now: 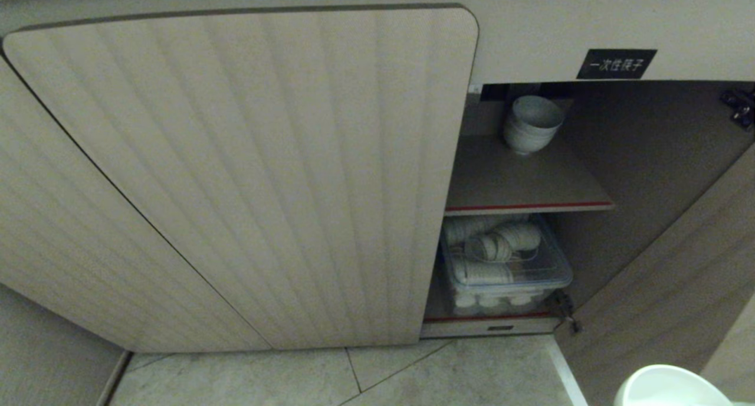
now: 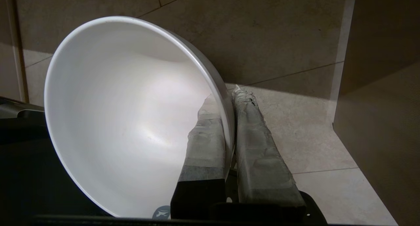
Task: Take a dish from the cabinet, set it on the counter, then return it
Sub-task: Place it on the table
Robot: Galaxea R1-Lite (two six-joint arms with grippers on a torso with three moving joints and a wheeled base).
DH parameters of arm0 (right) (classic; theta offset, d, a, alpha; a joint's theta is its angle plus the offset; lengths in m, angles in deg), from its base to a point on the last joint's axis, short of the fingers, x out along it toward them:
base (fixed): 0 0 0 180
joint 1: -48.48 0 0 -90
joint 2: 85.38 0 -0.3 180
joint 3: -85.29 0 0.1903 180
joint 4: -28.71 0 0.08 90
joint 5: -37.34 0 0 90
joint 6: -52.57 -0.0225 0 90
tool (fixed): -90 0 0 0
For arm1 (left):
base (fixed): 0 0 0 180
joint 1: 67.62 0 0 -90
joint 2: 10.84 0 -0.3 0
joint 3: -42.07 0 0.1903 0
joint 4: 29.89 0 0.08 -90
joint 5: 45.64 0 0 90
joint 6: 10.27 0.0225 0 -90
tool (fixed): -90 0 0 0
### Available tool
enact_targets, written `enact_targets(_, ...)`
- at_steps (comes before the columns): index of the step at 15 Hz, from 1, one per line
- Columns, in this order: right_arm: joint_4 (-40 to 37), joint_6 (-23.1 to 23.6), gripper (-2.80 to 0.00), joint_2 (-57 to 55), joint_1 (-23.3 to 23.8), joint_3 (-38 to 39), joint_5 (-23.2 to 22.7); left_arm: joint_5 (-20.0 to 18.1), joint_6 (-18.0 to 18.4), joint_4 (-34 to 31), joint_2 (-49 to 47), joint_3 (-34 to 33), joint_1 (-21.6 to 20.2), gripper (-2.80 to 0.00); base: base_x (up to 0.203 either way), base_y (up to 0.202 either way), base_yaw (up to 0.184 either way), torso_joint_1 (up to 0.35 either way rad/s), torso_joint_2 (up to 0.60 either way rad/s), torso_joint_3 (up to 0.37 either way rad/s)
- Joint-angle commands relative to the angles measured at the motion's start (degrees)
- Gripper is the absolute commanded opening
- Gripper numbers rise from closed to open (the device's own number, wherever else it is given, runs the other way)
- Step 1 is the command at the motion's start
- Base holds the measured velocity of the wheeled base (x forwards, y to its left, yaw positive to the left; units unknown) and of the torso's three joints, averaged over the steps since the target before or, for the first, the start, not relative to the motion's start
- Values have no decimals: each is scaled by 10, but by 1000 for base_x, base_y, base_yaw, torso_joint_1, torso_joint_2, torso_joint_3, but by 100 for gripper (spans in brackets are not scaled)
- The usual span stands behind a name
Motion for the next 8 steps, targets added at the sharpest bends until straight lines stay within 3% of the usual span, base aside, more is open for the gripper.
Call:
enact_targets(1,-2,0,-280,0,0,1,-1,0,0,0,0,0,0,-280,0,0,0,0,0,0)
enact_targets(8,-3,-1,-280,-2,0,6,-1,0,0,0,0,0,0,-280,0,0,0,0,0,0)
